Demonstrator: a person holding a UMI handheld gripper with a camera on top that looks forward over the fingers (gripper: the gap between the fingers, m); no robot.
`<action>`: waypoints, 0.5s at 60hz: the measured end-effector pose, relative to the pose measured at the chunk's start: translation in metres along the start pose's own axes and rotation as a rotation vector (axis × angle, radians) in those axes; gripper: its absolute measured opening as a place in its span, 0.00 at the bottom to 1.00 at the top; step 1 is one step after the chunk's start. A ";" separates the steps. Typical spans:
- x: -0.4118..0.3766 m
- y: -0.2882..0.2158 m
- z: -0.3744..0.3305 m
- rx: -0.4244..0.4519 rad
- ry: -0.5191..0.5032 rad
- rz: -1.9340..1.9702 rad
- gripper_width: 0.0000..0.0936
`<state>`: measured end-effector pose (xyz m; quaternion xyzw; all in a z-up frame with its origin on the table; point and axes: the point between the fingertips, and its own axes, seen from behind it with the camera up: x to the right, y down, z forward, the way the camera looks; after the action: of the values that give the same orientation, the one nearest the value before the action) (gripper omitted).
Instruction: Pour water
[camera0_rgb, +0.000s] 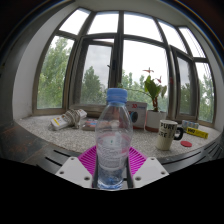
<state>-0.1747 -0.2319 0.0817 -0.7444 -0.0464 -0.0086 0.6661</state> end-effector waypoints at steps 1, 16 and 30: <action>0.000 0.000 0.000 -0.001 0.000 0.007 0.40; -0.011 -0.012 -0.005 0.003 -0.079 0.065 0.30; -0.014 -0.137 -0.012 0.150 -0.254 0.353 0.30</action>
<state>-0.1992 -0.2296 0.2182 -0.6843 0.0007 0.2056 0.6996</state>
